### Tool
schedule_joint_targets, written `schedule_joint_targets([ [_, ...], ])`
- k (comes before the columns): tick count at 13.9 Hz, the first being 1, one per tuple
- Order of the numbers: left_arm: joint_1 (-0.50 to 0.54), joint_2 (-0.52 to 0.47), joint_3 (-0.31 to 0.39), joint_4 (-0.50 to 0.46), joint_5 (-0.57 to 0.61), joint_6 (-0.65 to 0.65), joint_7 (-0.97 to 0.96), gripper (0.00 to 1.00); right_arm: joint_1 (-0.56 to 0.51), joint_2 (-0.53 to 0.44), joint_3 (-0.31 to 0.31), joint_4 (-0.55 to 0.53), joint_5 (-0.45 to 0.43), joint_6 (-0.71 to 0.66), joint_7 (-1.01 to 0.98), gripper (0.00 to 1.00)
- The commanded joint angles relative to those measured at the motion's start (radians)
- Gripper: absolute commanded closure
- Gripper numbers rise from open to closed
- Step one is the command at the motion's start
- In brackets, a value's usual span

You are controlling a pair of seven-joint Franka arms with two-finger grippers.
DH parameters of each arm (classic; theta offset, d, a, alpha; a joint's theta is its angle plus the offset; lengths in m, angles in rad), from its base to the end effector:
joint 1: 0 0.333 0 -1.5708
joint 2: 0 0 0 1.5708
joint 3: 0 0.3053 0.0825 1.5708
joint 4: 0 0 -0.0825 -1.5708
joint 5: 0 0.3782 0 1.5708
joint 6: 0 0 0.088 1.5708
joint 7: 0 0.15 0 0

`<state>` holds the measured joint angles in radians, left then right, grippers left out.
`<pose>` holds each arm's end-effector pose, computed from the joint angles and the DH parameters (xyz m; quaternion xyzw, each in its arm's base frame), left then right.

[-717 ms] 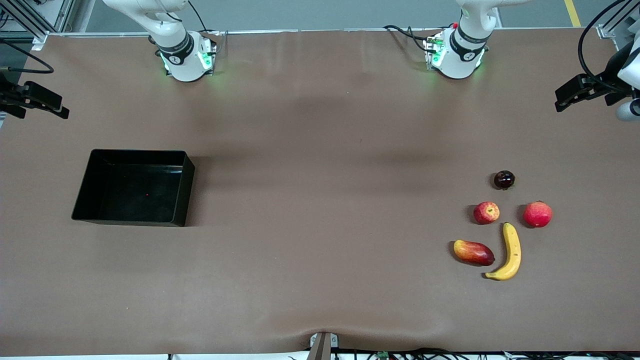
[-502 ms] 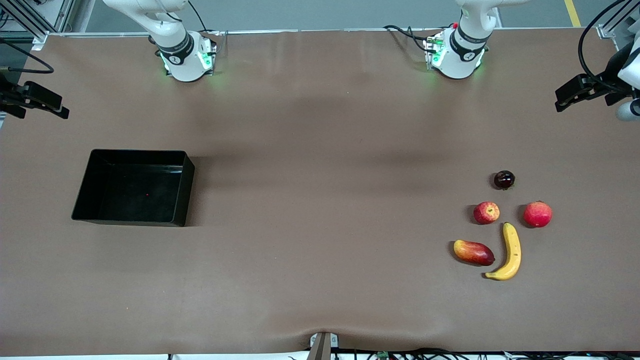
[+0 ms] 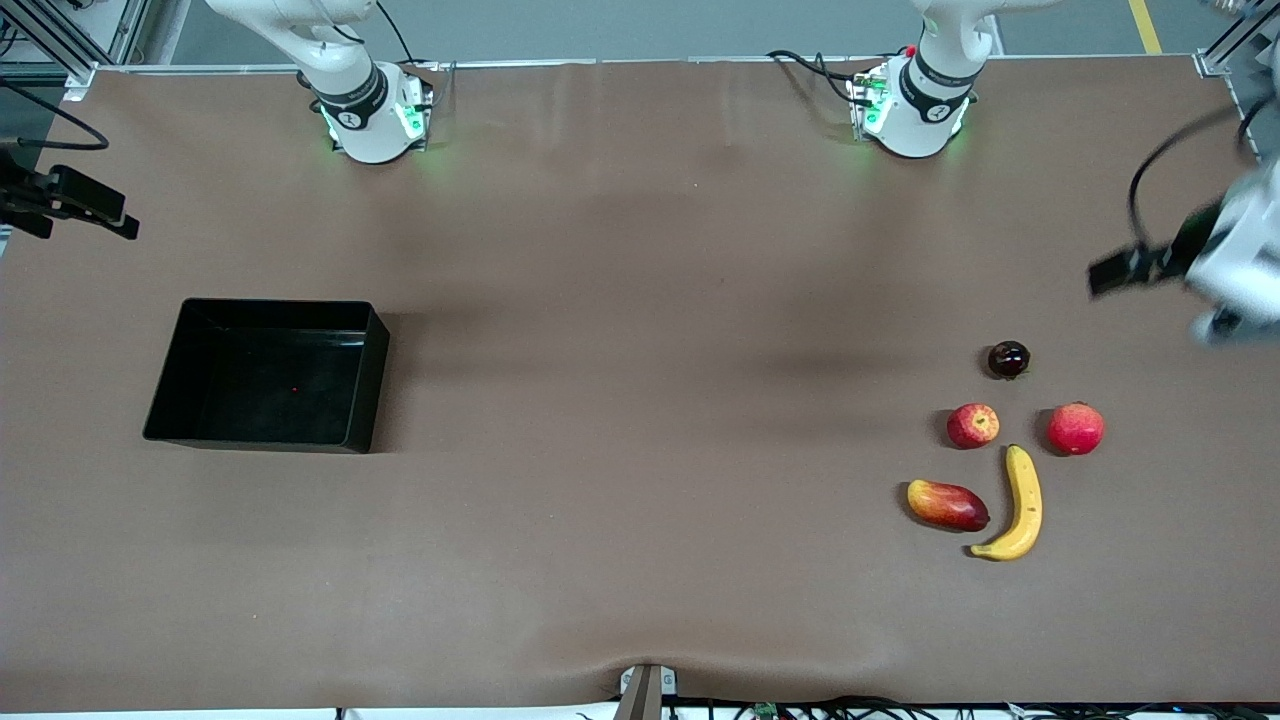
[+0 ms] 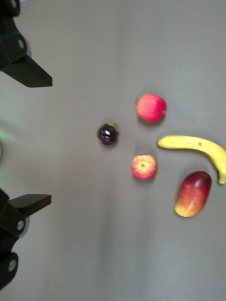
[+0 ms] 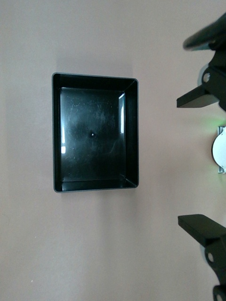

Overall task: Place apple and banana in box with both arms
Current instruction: 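Reach the left gripper down to the red-yellow apple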

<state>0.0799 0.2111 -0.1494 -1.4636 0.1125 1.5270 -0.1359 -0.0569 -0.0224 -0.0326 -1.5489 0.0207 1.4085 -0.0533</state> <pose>0.5942 -0.0170 0.4975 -0.9960 -0.0320 0.0680 0.0478 0.5178 -0.0433 0.5800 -0.9981 0.0170 0.0581 0.0148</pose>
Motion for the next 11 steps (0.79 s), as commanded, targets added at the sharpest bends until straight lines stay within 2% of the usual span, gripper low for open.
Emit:
schedule_joint_targets([
  [1, -0.006, 0.099, -0.007, -0.012, 0.012, 0.111, 0.012, 0.0, -0.081, 0.05, 0.01, 0.023, -0.016, -0.003, -0.112, 0.0],
  [5, 0.007, 0.168, -0.007, -0.128, 0.016, 0.275, 0.013, 0.0, -0.113, 0.081, 0.008, 0.023, -0.031, 0.004, -0.16, 0.0],
  [7, 0.009, 0.175, -0.006, -0.217, 0.021, 0.387, 0.006, 0.0, -0.124, 0.101, 0.008, 0.01, -0.031, -0.009, -0.183, 0.0],
  [10, 0.027, 0.223, -0.006, -0.322, 0.022, 0.574, 0.006, 0.0, -0.175, 0.191, 0.008, 0.001, -0.025, -0.005, -0.2, 0.0],
  [11, 0.027, 0.247, -0.006, -0.331, 0.022, 0.594, 0.006, 0.0, -0.176, 0.215, 0.008, -0.003, -0.024, 0.007, -0.198, 0.0],
])
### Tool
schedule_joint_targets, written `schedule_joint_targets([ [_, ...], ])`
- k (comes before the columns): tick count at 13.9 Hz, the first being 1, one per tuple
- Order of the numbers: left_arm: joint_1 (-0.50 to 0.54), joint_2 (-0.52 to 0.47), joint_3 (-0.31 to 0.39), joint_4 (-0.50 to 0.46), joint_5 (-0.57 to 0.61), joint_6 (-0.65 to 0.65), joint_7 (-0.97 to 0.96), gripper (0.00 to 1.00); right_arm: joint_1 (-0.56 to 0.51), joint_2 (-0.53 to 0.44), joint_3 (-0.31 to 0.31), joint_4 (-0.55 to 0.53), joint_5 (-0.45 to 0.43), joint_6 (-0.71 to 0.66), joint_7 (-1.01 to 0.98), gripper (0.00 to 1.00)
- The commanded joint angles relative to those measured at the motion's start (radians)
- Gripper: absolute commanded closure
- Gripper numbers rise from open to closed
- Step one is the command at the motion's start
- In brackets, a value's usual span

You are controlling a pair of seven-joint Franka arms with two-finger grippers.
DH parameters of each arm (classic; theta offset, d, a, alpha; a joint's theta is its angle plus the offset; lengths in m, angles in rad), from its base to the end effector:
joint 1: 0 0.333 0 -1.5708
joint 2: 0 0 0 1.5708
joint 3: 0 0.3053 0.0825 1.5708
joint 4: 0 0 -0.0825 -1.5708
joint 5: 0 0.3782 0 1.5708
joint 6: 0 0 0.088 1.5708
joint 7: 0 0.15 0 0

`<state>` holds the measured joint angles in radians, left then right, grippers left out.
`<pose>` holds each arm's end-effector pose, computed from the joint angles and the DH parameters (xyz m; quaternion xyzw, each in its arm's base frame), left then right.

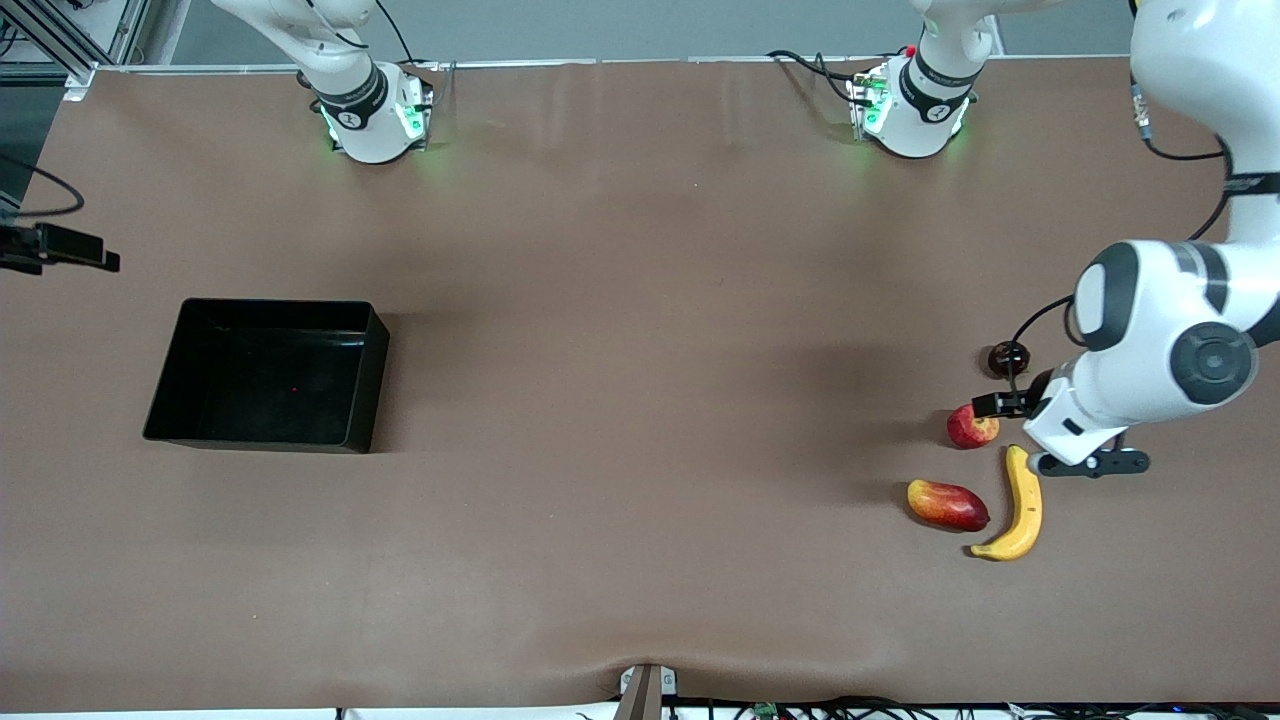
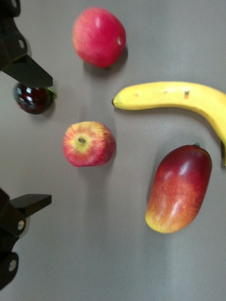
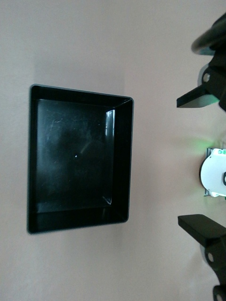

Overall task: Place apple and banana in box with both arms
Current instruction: 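Grasp the apple with the left gripper while the right gripper reaches the box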

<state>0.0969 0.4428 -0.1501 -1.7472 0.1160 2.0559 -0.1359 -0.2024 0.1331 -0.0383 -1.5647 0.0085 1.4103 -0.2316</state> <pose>0.6288 -0.0183 0.2635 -0.9977 -0.0160 0.0619 0.0230 0.5344 -0.1288 0.4898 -0.9897 0.0046 0.1388 0.0352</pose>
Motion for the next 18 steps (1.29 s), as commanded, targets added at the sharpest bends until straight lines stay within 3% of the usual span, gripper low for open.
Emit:
schedule_joint_targets([
  [1, 0.012, 0.039, -0.005, -0.048, 0.019, 0.069, 0.006, 0.0, -0.047, 0.081, 0.014, 0.006, -0.004, 0.036, -0.02, 0.0],
  [6, 0.036, 0.117, 0.004, -0.038, 0.037, 0.115, 0.007, 0.0, -0.084, 0.106, 0.011, -0.139, -0.024, 0.318, -0.148, 0.0],
  [14, 0.034, 0.171, 0.0, 0.026, -0.011, 0.118, -0.076, 0.0, -0.199, 0.106, 0.012, -0.556, -0.027, 0.93, -0.308, 0.0],
  [15, 0.03, 0.172, 0.0, 0.028, -0.031, 0.118, -0.08, 0.0, -0.203, 0.106, 0.012, -0.589, -0.027, 0.967, -0.307, 0.13],
  [16, 0.023, 0.18, 0.0, 0.032, -0.039, 0.118, -0.082, 0.0, -0.207, 0.106, 0.012, -0.619, -0.025, 0.992, -0.307, 0.37],
  [18, 0.023, 0.185, 0.0, 0.032, -0.038, 0.118, -0.08, 0.0, -0.224, 0.111, 0.014, -0.658, -0.025, 1.047, -0.308, 0.67],
])
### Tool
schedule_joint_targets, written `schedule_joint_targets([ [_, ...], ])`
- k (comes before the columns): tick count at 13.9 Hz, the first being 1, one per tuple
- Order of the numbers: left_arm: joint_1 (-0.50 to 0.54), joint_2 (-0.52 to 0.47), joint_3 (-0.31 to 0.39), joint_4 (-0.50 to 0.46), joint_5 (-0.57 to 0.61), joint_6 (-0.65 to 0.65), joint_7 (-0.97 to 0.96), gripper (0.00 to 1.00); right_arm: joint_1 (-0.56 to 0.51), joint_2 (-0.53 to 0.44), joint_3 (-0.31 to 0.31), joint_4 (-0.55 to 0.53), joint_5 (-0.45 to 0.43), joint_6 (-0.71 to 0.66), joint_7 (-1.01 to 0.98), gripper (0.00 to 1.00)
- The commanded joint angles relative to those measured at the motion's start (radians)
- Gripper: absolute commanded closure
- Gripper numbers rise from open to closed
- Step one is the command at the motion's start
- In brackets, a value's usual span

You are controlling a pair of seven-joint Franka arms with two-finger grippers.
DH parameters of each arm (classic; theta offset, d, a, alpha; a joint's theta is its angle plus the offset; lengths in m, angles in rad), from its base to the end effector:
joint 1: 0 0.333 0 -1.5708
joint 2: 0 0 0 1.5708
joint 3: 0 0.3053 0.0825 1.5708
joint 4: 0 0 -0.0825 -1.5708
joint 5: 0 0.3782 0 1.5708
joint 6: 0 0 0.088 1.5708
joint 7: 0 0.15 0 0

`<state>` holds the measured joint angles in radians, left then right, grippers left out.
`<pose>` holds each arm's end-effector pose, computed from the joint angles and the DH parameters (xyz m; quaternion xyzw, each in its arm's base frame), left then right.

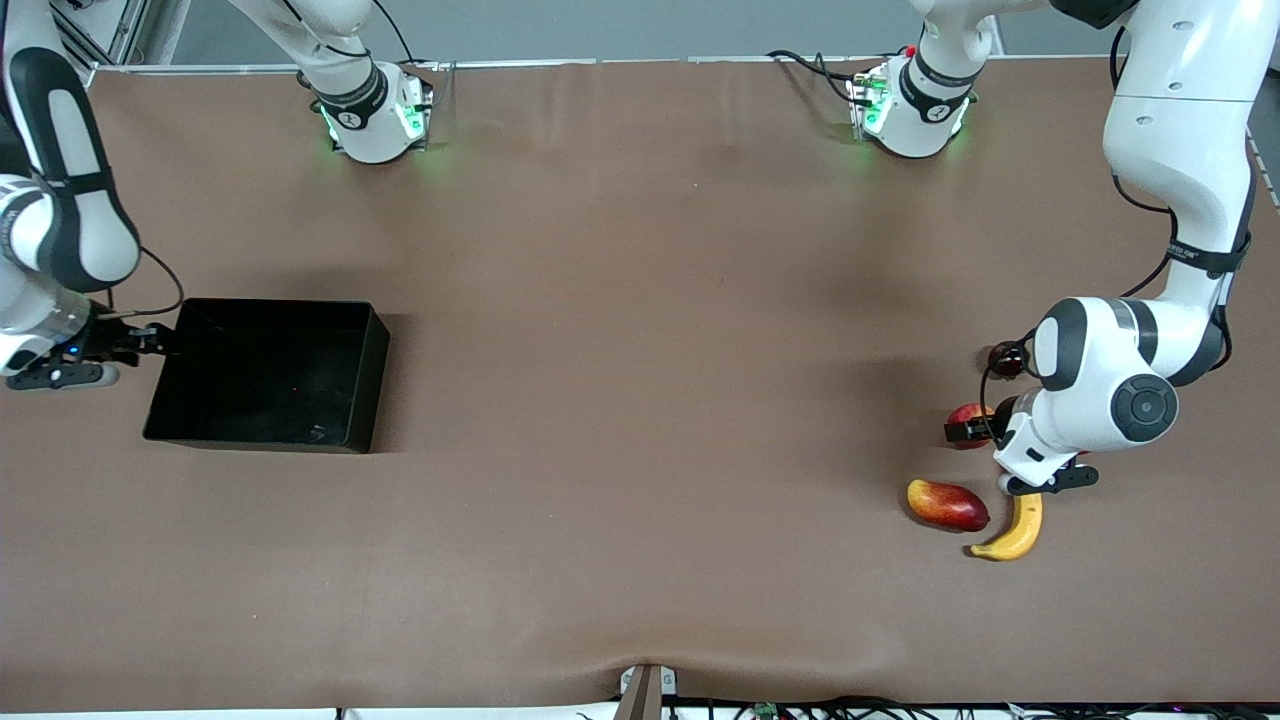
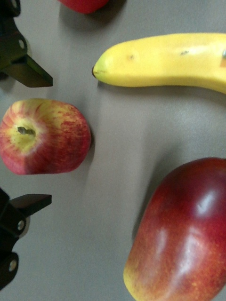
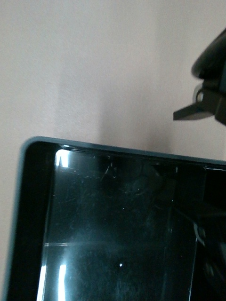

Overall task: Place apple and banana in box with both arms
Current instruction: 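Pull the black box toward the fruit with the right gripper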

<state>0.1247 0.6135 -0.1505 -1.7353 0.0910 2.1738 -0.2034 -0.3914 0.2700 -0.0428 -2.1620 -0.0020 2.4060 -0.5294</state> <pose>0.6322 -0.0066 0.1690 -0.9941 -0.0694 0.0837 0.0006 0.5024 -0.2335 0.2200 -0.9987 -0.0490 0.0144 0.0003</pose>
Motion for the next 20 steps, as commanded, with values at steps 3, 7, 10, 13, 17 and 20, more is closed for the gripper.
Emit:
schedule_joint_targets([
  [3, -0.007, 0.022, 0.0, 0.016, -0.013, 0.0, -0.013, 0.46, -0.038, -0.025, 0.018, -0.07, -0.015, 0.056, -0.012, 1.0],
  [7, -0.008, 0.016, 0.002, 0.02, -0.002, -0.008, -0.011, 1.0, -0.043, -0.025, 0.021, -0.029, 0.0, -0.005, -0.017, 1.0],
  [10, -0.001, -0.012, 0.0, 0.034, 0.001, -0.02, -0.001, 1.0, -0.034, -0.028, 0.023, 0.092, 0.12, -0.239, -0.017, 1.0],
  [13, -0.004, -0.044, -0.003, 0.039, 0.001, -0.06, -0.005, 1.0, -0.009, -0.029, 0.027, 0.201, 0.194, -0.45, -0.023, 1.0],
  [17, -0.004, -0.066, -0.008, 0.072, 0.0, -0.161, -0.011, 1.0, 0.098, -0.08, 0.027, 0.225, 0.194, -0.57, -0.012, 1.0],
  [20, -0.002, -0.072, -0.008, 0.072, 0.0, -0.166, -0.011, 1.0, 0.216, -0.13, 0.029, 0.223, 0.201, -0.648, 0.125, 1.0],
])
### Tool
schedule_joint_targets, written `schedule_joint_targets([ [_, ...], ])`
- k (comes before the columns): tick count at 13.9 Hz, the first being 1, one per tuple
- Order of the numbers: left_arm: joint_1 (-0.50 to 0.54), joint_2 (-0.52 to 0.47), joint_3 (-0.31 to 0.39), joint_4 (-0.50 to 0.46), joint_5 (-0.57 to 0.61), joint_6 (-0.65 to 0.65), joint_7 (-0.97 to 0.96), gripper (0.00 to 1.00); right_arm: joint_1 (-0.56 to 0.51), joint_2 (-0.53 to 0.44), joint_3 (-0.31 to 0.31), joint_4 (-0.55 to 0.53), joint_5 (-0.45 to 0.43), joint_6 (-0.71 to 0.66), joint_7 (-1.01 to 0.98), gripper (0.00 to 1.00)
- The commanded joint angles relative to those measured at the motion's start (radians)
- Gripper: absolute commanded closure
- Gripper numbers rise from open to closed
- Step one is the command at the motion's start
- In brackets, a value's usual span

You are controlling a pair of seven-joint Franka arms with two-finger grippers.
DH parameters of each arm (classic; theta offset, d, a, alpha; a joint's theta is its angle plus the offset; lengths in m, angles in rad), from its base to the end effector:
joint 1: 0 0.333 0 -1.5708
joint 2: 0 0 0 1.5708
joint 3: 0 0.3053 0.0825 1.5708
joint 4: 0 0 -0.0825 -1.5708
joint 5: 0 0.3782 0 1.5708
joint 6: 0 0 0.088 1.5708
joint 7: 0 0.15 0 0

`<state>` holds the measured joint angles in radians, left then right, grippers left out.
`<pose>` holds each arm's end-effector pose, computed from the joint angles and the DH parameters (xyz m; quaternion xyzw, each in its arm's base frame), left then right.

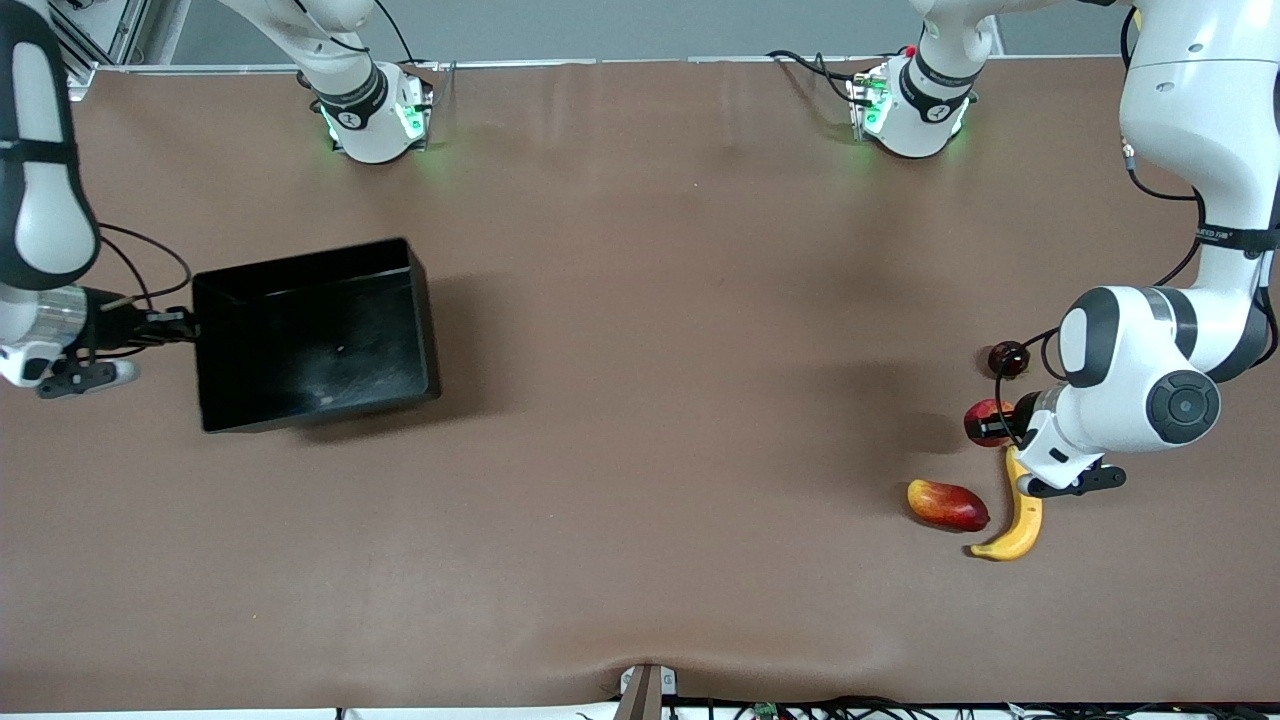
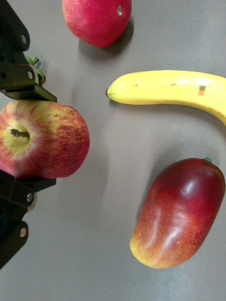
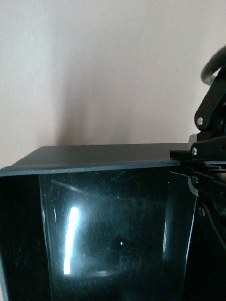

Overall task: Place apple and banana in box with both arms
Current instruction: 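Pull the black box toward the fruit with the right gripper, then push the box further with the right gripper while the left gripper carries the apple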

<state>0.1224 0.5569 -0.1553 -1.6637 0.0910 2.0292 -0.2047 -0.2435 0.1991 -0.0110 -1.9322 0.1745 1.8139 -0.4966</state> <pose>0.6411 -0.0064 0.2249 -0.9934 -0.0694 0.0914 0.0078 0.5312 -0.1158 0.3164 -0.9807 -0.0849 0.1174 0.1313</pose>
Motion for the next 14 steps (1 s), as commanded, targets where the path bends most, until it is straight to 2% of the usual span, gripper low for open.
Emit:
schedule_joint_targets([
  [1, 0.0, -0.018, -0.003, -0.001, 0.0, -0.021, -0.01, 1.0, 0.113, -0.076, -0.001, -0.013, 0.031, -0.073, 0.163, 1.0],
  [6, -0.004, -0.044, -0.012, 0.001, 0.0, -0.058, -0.012, 1.0, 0.375, -0.095, -0.004, -0.019, 0.109, -0.059, 0.375, 1.0],
  [9, -0.001, -0.067, -0.018, 0.002, 0.0, -0.095, -0.01, 1.0, 0.495, -0.087, -0.004, -0.071, 0.14, 0.078, 0.412, 1.0],
  [11, -0.004, -0.068, -0.018, 0.007, -0.002, -0.099, -0.012, 1.0, 0.541, -0.069, -0.004, -0.096, 0.212, 0.155, 0.414, 1.0],
  [14, -0.004, -0.058, -0.042, -0.004, -0.007, -0.107, -0.015, 1.0, 0.666, -0.021, -0.004, -0.096, 0.229, 0.283, 0.603, 1.0],
])
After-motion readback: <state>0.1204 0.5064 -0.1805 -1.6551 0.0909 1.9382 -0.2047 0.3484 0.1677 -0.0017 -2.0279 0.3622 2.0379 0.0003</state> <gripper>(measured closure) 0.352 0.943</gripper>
